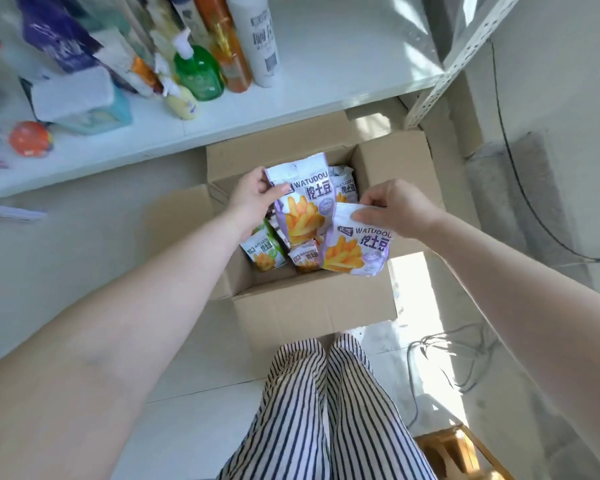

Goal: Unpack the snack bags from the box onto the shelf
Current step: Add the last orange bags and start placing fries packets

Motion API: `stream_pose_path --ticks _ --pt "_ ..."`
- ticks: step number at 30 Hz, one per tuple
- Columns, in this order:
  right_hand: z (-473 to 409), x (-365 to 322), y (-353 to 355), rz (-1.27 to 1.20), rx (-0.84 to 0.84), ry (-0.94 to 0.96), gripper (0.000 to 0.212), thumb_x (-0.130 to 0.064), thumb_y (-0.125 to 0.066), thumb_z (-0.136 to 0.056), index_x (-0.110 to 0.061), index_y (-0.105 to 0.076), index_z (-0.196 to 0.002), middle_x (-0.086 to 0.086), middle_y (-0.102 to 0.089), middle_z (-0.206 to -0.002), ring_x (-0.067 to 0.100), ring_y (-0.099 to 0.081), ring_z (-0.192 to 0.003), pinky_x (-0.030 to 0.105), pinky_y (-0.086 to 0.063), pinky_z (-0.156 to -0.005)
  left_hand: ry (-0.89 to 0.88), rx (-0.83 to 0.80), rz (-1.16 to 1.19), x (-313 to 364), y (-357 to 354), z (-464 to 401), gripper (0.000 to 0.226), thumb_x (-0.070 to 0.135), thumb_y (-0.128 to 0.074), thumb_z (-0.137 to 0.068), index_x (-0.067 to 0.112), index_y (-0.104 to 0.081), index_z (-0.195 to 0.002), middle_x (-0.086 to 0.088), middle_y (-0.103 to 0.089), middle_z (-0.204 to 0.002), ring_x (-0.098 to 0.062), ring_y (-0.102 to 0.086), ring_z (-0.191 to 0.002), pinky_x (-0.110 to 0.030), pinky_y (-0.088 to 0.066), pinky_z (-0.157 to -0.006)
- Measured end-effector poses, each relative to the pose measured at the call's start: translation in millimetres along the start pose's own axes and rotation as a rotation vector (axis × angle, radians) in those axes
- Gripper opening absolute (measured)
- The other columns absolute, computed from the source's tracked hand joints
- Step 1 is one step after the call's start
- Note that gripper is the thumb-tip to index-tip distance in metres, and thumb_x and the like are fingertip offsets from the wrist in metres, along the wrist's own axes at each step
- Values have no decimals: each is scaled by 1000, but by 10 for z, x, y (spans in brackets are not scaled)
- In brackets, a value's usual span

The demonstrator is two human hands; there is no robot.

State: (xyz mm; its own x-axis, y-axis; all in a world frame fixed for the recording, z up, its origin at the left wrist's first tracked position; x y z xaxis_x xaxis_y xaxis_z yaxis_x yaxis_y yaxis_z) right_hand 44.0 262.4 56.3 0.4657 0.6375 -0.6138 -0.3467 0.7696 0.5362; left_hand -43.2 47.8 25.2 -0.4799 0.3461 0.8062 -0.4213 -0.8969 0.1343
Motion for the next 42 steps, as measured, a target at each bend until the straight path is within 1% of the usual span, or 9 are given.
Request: stream_pose_path --ticks 3,6,10,14,20,26,32,37,42 --pt "492 -369 243 11 6 17 26 -23 -73 -84 -15 -60 -64 0 -48 -58 16 -40 -55 28 -31 -53 -5 58 53 387 152 638 18 6 -59 -93 11 -57 -110 -5 -67 -102 -3 -64 -73 -23 -52 -73" --pt "949 -674 403 -20 16 56 33 -21 -75 -85 -21 -56 -57 -6 -46 -52 8 -40 -48 24 -31 -52 -17 93 75 651 336 1232 17 9 -58 -94 5 -63 -110 1 -68 -91 -2 -64 -68 -15 -49 -61" --pt "1467 -1052 525 5 -10 93 31 -23 -73 -87 -20 -58 -61 -5 -56 -55 7 -47 -47 13 -34 -44 -26 170 109 815 644 1923 10 17 -61 -93 18 -66 -85 -5 -67 -85 -21 -57 -79 -28 -43 -65" --pt "1766 -1489 462 110 -73 171 27 -26 -72 -88 -6 -63 -71 6 -60 -66 19 -51 -60 27 -38 -57 -43 219 116 819 897 2450 13 18 -62 -93 19 -63 -80 7 -69 -69 -9 -62 -64 -23 -45 -60" --pt "1867 -2215 214 217 -126 259 24 -31 -72 -87 -8 -68 -84 6 -66 -75 20 -59 -69 27 -44 -64 -46 243 175 643 1334 2889 8 17 -60 -94 19 -65 -89 14 -70 -63 -1 -63 -57 -19 -49 -59" --pt "1707 -2962 -317 334 -147 298 28 -40 -72 -86 -13 -69 -85 10 -68 -80 21 -58 -73 30 -45 -69 -52 267 232 366 2072 3069 10 16 -58 -95 19 -65 -88 11 -70 -66 -2 -63 -58 -16 -49 -56" --pt "1516 -3744 -1203 398 -171 286 34 -36 -68 -90 -2 -67 -86 -2 -46 -57 13 -42 -55 24 -40 -48 -42 285 216 1 3257 3199 9 15 -59 -94 19 -67 -91 6 -70 -75 -7 -63 -64 -22 -49 -63" --pt "1366 -4357 -1849 429 -164 289 23 -40 -68 -89 -22 -65 -75 -3 -53 -62 13 -47 -60 27 -37 -57 -58 282 166 -125 4311 3329 15 14 -60 -94 12 -67 -106 -6 -69 -87 -14 -61 -74 -26 -49 -72" --pt "1294 -4884 -2144 385 -154 300 29 -37 -68 -89 -24 -61 -65 -4 -45 -55 14 -41 -55 29 -32 -55 -94 296 150 -28 4958 3301 13 14 -61 -94 12 -67 -104 2 -70 -84 -8 -64 -69 -23 -53 -71"
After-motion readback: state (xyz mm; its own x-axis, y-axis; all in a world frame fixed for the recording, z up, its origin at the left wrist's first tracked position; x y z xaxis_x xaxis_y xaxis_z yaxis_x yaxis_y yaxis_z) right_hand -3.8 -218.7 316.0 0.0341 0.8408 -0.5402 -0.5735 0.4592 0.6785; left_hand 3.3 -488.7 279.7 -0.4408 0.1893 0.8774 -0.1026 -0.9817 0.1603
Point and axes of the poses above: each hand's wrist, its own z-axis away from the middle knuckle, its own y-axis out of the back of the hand, x = y × z, the point moved 6 cm from there along -z, towards the middle knuckle
